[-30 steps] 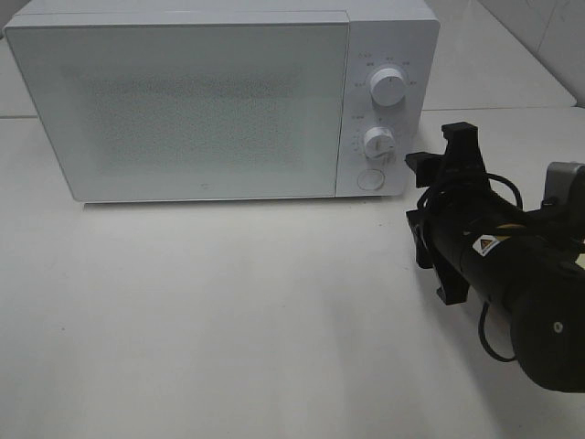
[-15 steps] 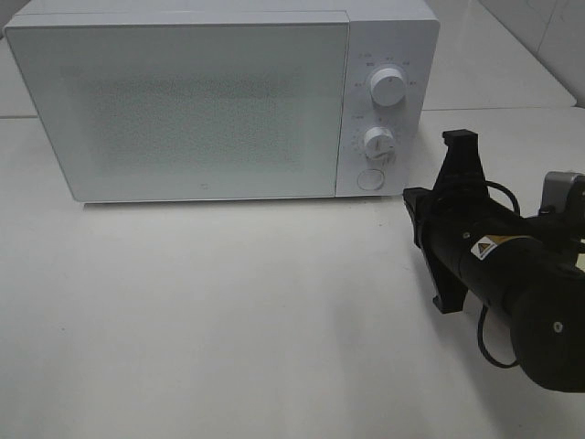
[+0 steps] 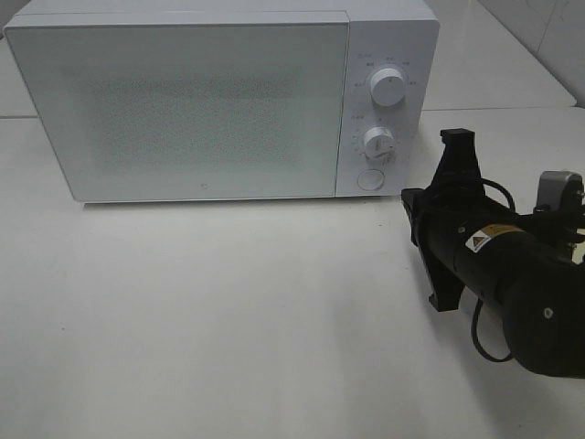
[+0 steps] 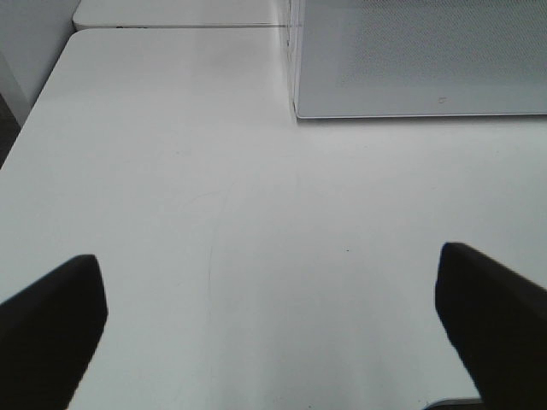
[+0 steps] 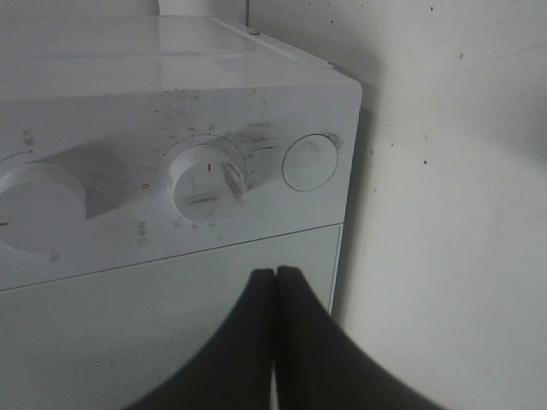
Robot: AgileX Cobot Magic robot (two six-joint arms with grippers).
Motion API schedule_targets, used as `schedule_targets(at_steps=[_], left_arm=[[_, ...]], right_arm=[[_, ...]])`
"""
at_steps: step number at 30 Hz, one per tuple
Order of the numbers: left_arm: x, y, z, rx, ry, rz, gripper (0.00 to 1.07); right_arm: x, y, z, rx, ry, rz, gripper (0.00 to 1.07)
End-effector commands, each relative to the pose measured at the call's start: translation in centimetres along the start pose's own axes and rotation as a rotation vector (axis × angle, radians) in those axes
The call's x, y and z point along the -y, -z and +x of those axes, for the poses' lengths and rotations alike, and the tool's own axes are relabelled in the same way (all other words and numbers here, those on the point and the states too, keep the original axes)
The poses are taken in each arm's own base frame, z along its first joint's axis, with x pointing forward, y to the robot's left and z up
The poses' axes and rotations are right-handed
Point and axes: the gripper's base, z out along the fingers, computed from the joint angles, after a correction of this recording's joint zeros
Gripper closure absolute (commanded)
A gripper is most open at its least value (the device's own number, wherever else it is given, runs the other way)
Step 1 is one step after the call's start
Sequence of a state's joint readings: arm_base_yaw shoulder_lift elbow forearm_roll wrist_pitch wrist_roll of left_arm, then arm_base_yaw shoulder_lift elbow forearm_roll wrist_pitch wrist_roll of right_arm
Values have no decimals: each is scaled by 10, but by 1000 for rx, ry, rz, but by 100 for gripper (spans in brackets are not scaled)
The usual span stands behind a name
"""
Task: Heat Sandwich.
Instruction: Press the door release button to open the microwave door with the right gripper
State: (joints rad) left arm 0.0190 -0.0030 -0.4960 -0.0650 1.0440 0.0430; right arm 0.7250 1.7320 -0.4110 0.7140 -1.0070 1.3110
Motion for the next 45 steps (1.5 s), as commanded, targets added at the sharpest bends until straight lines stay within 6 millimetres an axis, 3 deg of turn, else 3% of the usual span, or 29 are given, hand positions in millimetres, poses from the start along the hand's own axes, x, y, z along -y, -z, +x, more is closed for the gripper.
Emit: schedule_targets(at_steps=[1, 18, 29, 45], left_arm=[[0, 3, 2, 34, 1, 3, 6], [0, 3, 2, 33, 1, 3, 6], [0, 3, 2, 33, 1, 3, 6], [0, 3, 2, 33, 1, 3, 6]], right_arm=[[-1, -15, 2, -21, -1, 16, 107], [-2, -70, 3, -30, -3, 79, 107], [4, -93, 8, -34, 12, 98, 107], [0, -127, -3, 3, -14, 90, 107]])
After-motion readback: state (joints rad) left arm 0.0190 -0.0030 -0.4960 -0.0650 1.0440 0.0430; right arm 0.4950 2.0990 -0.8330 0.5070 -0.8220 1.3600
